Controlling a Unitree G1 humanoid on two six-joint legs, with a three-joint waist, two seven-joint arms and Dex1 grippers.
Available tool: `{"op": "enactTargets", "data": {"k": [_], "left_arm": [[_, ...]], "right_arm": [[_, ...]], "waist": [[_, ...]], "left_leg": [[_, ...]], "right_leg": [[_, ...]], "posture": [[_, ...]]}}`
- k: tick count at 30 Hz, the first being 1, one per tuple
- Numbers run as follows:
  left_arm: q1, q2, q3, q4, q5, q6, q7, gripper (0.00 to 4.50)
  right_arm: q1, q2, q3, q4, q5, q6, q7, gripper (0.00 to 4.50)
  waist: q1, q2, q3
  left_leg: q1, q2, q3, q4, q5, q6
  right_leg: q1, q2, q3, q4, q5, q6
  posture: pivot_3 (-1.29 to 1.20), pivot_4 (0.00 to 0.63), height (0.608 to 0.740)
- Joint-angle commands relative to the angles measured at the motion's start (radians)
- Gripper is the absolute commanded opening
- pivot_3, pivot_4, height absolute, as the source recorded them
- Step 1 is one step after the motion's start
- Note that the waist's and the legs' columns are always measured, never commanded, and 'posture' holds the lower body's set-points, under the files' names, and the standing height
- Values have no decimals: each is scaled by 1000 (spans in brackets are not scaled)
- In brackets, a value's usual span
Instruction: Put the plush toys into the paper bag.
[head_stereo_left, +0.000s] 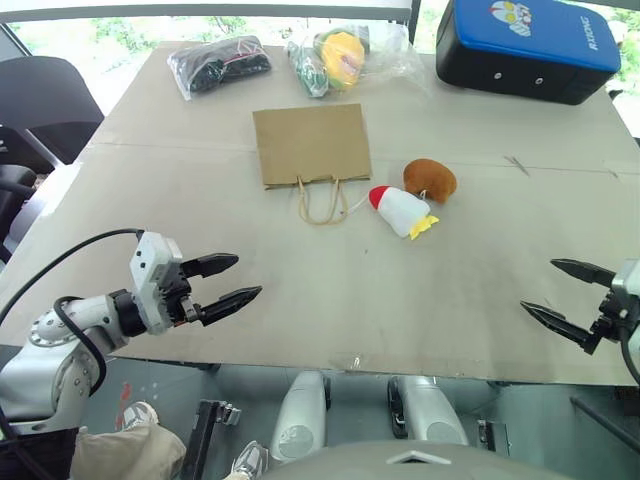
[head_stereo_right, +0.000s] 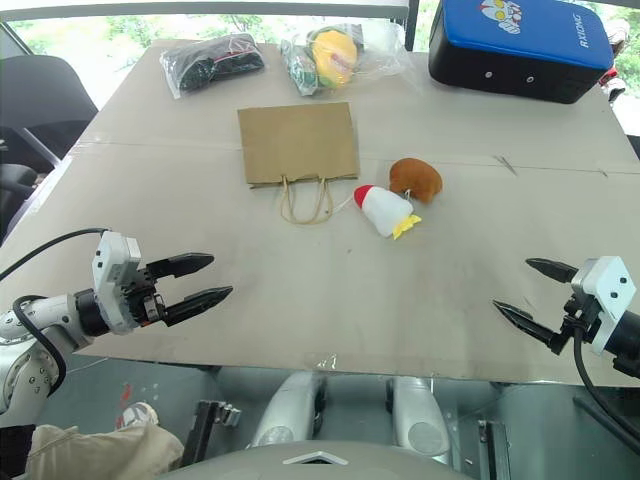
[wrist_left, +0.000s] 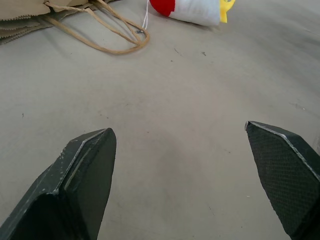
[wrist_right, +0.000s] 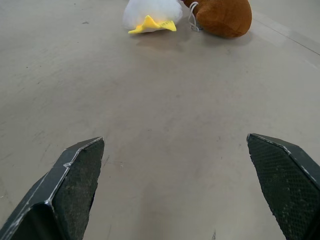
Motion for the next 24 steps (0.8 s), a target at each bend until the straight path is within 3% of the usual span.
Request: {"op": "enactTargets", "data": {"k": [1, 4, 7, 10, 14, 18, 24], "left_arm": [[-81, -4, -5, 15, 7, -3, 32, 4465], [-298, -72, -81, 77, 37, 55, 180, 4465], [-420, -83, -160, 175, 164, -27, 210, 4465], [-557, -42, -309, 377, 415, -288, 202, 4465], [-744, -45, -433, 679, 620, -587, 221, 4465], [-896, -101, -514, 914, 724, -840, 228, 4465], [-987, -182, -557, 1104, 763, -1064, 196, 4465]], "right_arm": [[-25, 31, 10, -68, 14, -2, -47, 4447], [-109, 102, 129, -166, 19, 27, -140, 4447], [-153, 133, 193, -209, 22, 46, -170, 4447], [-190, 163, 281, -261, 12, 67, -206, 4447], [-216, 196, 365, -296, -18, 70, -251, 4447], [-208, 212, 392, -316, -42, 65, -290, 4447], [-162, 217, 389, -344, -75, 64, -346, 4447]], "waist": [[0, 0, 0], [5, 0, 0], [2, -1, -1], [-2, -2, -1], [1, -1, -1], [7, -2, -1], [-3, -2, -1]], "left_leg": [[0, 0, 0, 0, 0, 0], [-1, 1, -3, 2, 0, 0], [-1, 1, -3, 3, 0, 0], [0, 0, -1, 2, 0, 0], [-1, 0, -2, 0, 0, 0], [-2, -1, -2, 1, 0, 0], [-2, -1, -2, 1, 0, 0]], "right_leg": [[0, 0, 0, 0, 0, 0], [0, 2, -2, 1, 0, 0], [1, 2, -2, 1, 1, 1], [1, 2, 0, 1, 1, 1], [-1, 2, -1, 1, 1, 0], [-1, 1, -1, 0, 1, 0], [-1, 1, -2, 1, 1, 1]], "posture": [[0, 150, 740], [0, 150, 740], [0, 150, 740], [0, 150, 740], [0, 150, 740], [0, 150, 740], [0, 150, 740]]}}
